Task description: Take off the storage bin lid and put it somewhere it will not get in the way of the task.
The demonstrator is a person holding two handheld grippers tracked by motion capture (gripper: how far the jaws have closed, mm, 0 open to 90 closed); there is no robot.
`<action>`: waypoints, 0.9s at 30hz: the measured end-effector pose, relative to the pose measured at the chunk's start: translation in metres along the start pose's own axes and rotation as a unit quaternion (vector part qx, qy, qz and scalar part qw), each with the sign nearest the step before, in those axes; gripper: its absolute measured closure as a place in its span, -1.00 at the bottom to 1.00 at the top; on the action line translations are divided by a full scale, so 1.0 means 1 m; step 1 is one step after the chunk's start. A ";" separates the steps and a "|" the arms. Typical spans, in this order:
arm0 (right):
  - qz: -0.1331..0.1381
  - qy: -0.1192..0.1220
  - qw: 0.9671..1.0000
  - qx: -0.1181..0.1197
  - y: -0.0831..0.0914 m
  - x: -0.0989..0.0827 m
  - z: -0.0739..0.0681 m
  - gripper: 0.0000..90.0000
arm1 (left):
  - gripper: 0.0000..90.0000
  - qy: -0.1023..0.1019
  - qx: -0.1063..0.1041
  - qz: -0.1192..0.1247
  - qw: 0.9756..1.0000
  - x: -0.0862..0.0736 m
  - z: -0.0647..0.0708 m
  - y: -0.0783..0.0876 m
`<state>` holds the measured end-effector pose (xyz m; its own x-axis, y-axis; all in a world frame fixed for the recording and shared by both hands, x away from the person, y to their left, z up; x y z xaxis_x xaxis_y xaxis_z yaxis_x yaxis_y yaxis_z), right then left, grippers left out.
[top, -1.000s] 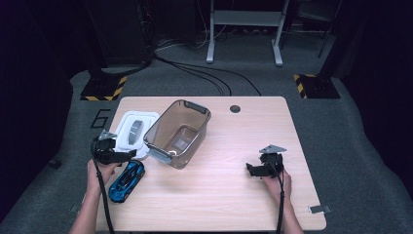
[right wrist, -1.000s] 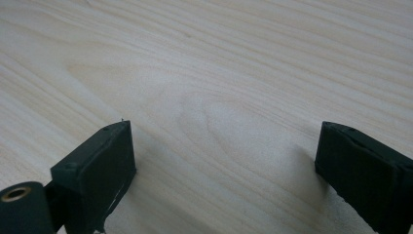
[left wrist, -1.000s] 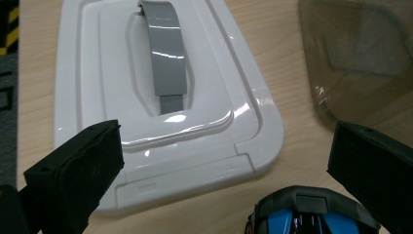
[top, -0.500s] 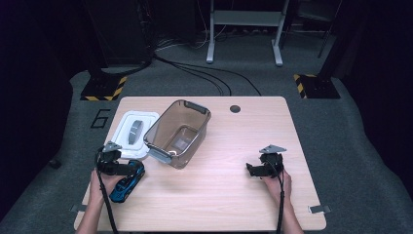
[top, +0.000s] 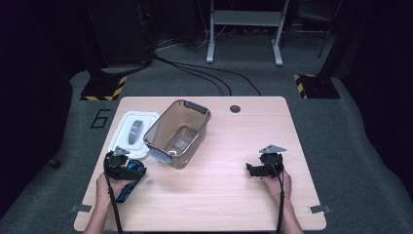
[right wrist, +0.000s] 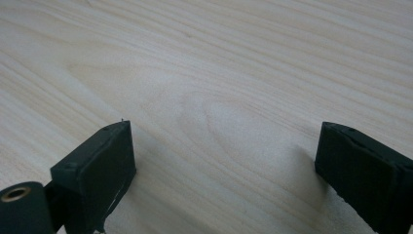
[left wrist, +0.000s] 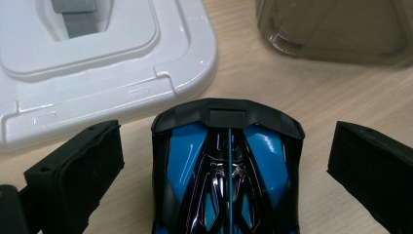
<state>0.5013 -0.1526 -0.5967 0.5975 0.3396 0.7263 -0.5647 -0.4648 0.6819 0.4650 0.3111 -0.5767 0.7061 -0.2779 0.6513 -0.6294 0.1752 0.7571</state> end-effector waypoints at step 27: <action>0.000 -0.001 1.000 0.001 0.000 0.000 0.000 -0.86 | -0.48 0.018 0.012 -0.026 0.999 -0.007 0.003 -0.008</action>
<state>0.5013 -0.1525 -0.5968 0.5982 0.3388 0.7262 -0.5640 -0.4657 0.6819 0.4637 0.3085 -0.5875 0.7492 -0.2522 0.6125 -0.5983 0.1391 0.7891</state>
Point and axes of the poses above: each handheld gripper's, and its own axes: y roughly backward along the jaws, x roughly out of its top, z roughly to its right, the point moved 10 cm from there along -y, roughly forward along the jaws, and after that the axes turned 8 degrees about x, right-handed, at the moved point
